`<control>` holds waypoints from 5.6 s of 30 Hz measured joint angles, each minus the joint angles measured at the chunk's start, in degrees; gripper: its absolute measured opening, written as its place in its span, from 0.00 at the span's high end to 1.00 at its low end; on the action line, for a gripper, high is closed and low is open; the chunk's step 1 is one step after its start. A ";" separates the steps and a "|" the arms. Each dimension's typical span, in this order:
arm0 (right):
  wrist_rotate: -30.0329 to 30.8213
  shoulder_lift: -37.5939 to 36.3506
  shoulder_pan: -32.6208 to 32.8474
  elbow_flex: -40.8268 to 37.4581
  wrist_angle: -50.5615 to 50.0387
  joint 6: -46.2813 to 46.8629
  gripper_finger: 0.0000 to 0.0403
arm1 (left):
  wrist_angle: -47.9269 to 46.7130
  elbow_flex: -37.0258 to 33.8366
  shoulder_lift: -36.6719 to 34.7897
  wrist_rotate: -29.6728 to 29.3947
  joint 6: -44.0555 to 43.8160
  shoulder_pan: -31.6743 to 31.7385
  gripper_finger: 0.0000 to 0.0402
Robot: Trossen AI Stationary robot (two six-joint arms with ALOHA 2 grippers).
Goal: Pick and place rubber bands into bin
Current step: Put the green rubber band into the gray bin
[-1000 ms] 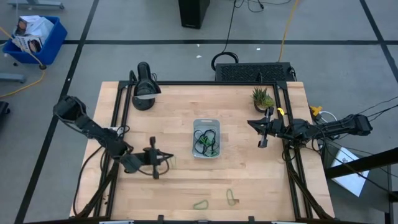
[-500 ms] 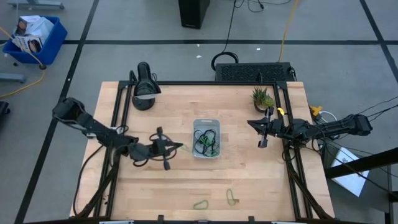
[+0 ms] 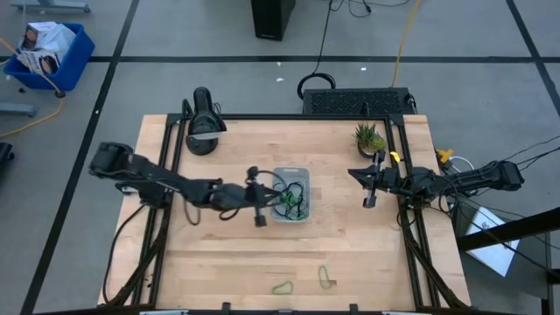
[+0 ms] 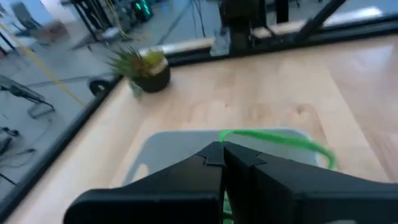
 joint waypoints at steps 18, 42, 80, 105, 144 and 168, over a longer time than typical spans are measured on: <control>0.07 0.00 -0.02 0.00 -0.44 -1.36 0.99 | -0.27 5.14 11.40 4.05 -1.38 2.76 0.72; 0.06 0.01 0.00 0.00 -2.22 0.18 0.99 | -0.63 -18.04 -26.05 -0.05 3.52 -2.59 0.97; -0.10 1.29 0.00 -0.02 0.20 3.73 0.99 | -8.92 -42.66 -77.74 11.58 17.08 2.15 1.00; -4.65 10.34 0.29 0.00 3.67 11.10 0.99 | -10.02 -42.66 -77.87 11.21 12.83 3.31 0.89; -3.14 67.11 33.10 48.48 -25.00 23.78 0.38 | -15.23 -42.64 -77.87 -0.59 9.14 3.31 0.88; -10.06 82.46 33.93 48.72 -32.58 34.11 0.52 | -16.70 -42.64 -77.87 -0.59 8.44 3.31 0.88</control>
